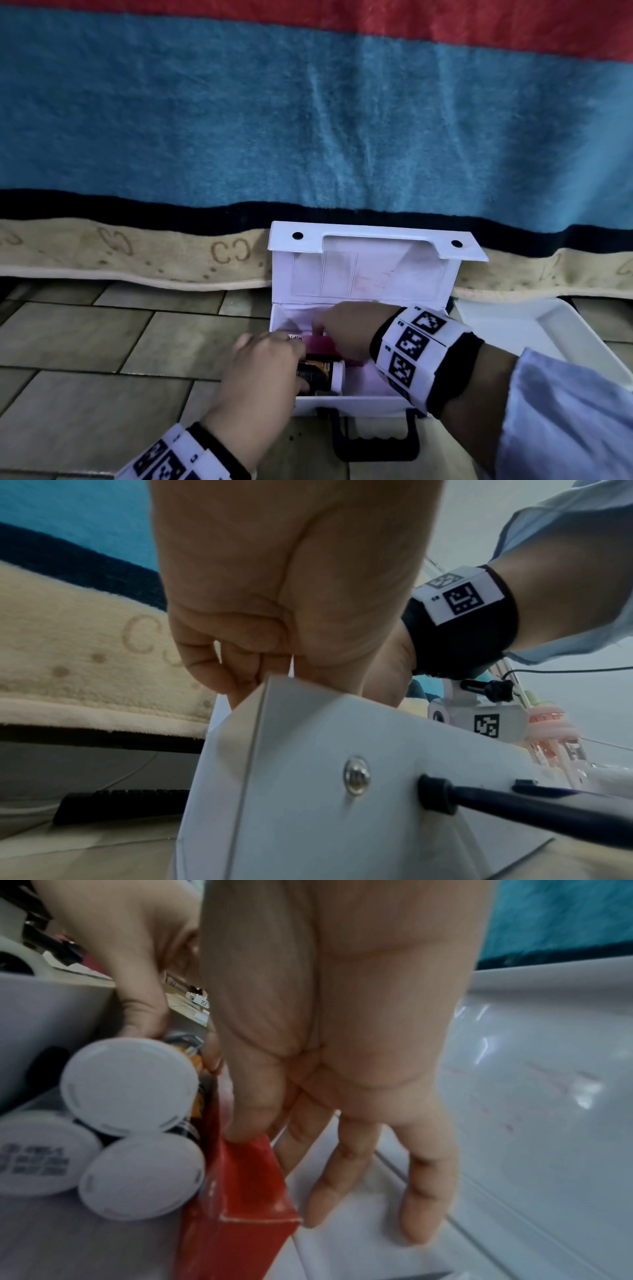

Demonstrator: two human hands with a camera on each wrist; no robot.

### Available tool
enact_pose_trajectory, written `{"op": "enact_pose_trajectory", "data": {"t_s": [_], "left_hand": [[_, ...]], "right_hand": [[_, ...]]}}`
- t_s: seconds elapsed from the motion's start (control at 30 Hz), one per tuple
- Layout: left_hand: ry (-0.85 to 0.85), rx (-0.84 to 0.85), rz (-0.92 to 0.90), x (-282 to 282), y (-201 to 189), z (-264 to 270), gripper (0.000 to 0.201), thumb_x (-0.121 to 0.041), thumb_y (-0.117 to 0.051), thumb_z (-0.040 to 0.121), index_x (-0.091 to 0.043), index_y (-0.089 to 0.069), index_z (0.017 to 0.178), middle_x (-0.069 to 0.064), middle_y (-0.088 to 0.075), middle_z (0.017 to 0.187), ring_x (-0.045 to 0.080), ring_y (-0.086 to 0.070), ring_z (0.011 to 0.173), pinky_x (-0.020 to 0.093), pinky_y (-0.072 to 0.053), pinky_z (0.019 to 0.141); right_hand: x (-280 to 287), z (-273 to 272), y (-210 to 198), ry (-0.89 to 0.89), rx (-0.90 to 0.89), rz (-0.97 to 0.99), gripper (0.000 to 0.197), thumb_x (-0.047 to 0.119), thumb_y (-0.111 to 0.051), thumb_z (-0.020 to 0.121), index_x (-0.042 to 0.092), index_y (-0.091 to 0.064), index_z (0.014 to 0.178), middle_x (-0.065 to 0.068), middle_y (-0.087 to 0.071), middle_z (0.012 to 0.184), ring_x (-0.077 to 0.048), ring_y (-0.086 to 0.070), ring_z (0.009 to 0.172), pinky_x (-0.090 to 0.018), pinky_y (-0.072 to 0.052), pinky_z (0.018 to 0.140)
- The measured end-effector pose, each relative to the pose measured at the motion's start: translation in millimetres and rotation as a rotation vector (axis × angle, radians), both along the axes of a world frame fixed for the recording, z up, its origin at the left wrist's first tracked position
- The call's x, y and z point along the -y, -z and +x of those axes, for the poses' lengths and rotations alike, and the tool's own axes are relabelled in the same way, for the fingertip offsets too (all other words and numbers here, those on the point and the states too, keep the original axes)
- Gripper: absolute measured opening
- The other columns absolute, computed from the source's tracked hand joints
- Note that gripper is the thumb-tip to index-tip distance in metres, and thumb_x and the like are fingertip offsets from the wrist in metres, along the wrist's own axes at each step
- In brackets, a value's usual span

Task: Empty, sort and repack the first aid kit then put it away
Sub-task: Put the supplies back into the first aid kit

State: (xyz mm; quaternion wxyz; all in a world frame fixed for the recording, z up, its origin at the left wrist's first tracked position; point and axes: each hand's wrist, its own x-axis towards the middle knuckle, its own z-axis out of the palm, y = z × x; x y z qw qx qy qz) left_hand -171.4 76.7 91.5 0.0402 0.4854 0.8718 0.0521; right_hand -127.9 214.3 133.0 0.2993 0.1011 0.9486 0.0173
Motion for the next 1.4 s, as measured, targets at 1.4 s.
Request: {"op": "enact_pose_trajectory", "data": {"t_s": [1.4], "left_hand": [[0.029,0.017,0.031,9,4,7,0.057,-0.054,-0.061,0.077,-0.032,-0.048,0.128,-0.014,-0.051,0.126,0.009,-0.046,0.119,0.022,-0.030,0.099]], "right_hand": [[-3,10,-5,-0.010,0.019,-0.106,0.066,0.006,-0.057,0.087,0.030,-0.034,0.144,-0.003,-0.052,0.135,-0.025,-0.052,0.119,-0.027,-0.035,0.078]]}}
